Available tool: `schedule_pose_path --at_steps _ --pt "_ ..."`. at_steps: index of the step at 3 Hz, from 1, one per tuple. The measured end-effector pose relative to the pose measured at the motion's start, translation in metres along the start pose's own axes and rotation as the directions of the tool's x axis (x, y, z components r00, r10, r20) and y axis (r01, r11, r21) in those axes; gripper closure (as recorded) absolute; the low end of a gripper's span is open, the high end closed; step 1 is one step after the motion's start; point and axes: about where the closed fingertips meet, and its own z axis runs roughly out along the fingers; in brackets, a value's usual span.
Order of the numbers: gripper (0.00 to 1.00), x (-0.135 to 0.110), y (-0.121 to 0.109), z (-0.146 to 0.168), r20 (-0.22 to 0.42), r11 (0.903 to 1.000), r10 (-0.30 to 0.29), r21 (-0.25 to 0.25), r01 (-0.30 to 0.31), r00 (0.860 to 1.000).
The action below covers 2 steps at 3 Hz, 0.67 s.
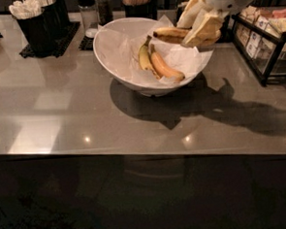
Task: Pick banana from white bowl
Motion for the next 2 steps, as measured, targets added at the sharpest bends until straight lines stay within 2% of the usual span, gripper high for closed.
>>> schedule_pose_path --at_steps 1,2 --pt "1.0 -0.0078 0.0182 -0.0125 0.105 0.9981 0.035 0.046 -0.041 0.994" --pt "1.0 -0.0054 0.0216 -0.013 0.118 0.9973 0.049 0.05 -0.055 0.992"
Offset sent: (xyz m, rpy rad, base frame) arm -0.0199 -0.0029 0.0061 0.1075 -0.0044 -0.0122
